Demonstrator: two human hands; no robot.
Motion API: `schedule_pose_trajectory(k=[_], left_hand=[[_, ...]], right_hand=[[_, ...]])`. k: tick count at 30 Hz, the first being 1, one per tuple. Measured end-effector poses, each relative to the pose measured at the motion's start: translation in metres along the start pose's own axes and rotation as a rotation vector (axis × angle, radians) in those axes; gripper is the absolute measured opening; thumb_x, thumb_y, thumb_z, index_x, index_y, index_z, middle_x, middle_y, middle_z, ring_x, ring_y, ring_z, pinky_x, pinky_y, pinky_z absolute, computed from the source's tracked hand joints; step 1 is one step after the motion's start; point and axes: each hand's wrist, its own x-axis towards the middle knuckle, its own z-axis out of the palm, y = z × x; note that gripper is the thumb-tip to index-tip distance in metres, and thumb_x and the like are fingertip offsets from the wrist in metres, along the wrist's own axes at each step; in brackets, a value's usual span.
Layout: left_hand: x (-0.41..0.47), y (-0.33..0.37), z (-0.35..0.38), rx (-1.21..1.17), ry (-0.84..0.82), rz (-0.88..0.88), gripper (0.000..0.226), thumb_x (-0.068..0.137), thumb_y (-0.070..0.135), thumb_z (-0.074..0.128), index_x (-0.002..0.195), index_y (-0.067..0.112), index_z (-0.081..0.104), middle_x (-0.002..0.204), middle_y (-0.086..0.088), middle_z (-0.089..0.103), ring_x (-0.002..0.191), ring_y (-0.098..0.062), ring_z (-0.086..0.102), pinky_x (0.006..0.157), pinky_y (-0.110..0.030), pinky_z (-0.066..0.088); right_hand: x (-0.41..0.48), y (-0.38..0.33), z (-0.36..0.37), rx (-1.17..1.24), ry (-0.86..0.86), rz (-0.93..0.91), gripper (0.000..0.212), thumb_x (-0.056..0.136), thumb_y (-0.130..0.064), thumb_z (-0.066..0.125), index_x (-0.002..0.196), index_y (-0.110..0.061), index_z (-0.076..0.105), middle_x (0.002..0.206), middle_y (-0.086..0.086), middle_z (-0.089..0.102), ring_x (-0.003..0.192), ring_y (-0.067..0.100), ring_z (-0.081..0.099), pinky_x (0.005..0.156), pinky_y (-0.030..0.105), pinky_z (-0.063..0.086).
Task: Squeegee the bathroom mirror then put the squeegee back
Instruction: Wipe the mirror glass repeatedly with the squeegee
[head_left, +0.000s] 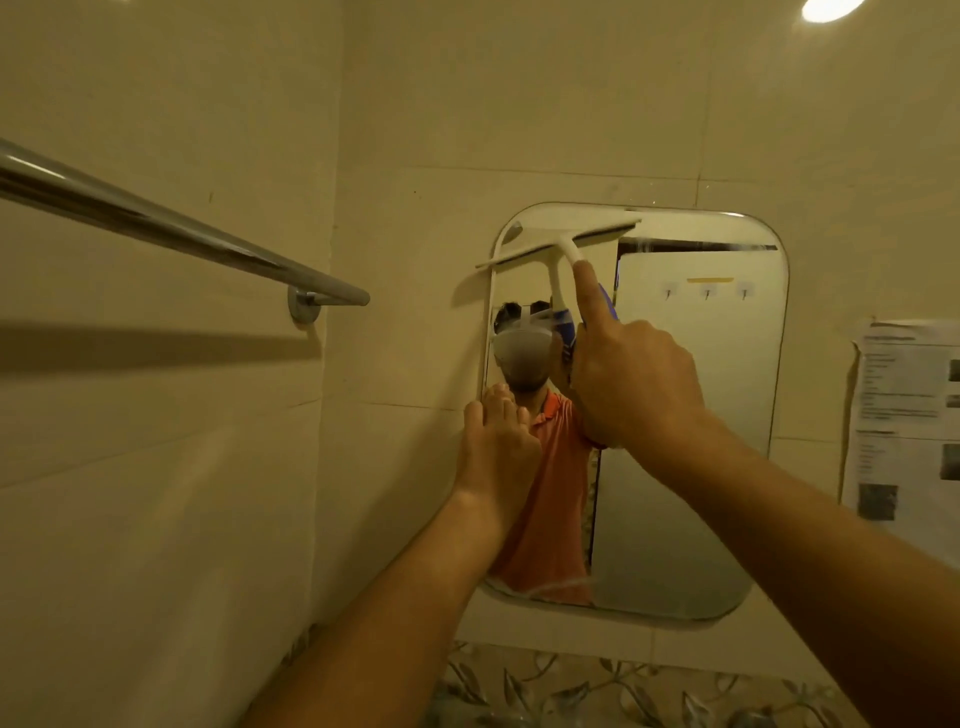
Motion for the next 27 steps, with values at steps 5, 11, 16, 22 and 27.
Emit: schedule_pose_trajectory(k=[5,11,16,22,27], left_hand=[[0.0,0.001,-0.007,-0.041,0.028,-0.023,0.041,0.098,0.028,0.056,0.134,0.009,0.056,0.136,-0.015,0.051,0.131,-0.033,0.04,0.098,-0.041,0.039],[-0.002,-0.003,-0.007,-0.095,0.07,-0.052,0.049,0.1,0.031,0.046,0.144,0.008,0.044,0.15,-0.02,0.04,0.142,-0.034,0.033,0.104,-0.041,0.036],[-0.007,-0.003,-0.008,-0.074,0.037,-0.001,0.038,0.097,0.032,0.058,0.129,0.013,0.062,0.135,-0.011,0.055,0.135,-0.034,0.041,0.093,-0.04,0.046],[-0.006,-0.002,-0.008,-0.029,0.014,0.006,0.037,0.091,0.035,0.068,0.122,0.015,0.069,0.131,-0.012,0.063,0.13,-0.033,0.051,0.091,-0.042,0.051],[-0.005,-0.005,-0.007,-0.026,0.061,0.001,0.043,0.098,0.036,0.056,0.133,0.011,0.06,0.136,-0.013,0.056,0.135,-0.032,0.043,0.097,-0.041,0.047]], right_hand=[[-0.057,0.013,0.01,0.01,-0.095,0.023,0.083,0.108,-0.031,0.039,0.151,-0.034,-0.033,0.064,0.0,0.046,0.044,0.01,0.045,0.038,0.022,0.032],[-0.073,0.013,0.002,0.062,-0.17,0.043,0.08,0.109,-0.034,0.035,0.143,-0.042,-0.038,0.073,-0.003,0.042,0.05,0.007,0.042,0.039,0.02,0.026],[-0.037,0.005,-0.018,0.113,-0.058,-0.021,0.072,0.109,-0.033,0.037,0.156,-0.039,-0.017,0.066,-0.001,0.047,0.048,0.009,0.047,0.04,0.02,0.03],[0.003,-0.014,-0.02,0.048,-0.036,-0.044,0.073,0.107,-0.033,0.042,0.16,-0.034,-0.01,0.068,0.003,0.042,0.051,0.013,0.045,0.042,0.024,0.029],[-0.02,-0.012,0.009,-0.018,-0.081,-0.008,0.087,0.105,-0.026,0.048,0.155,-0.037,-0.023,0.068,0.005,0.043,0.049,0.013,0.049,0.041,0.027,0.042]])
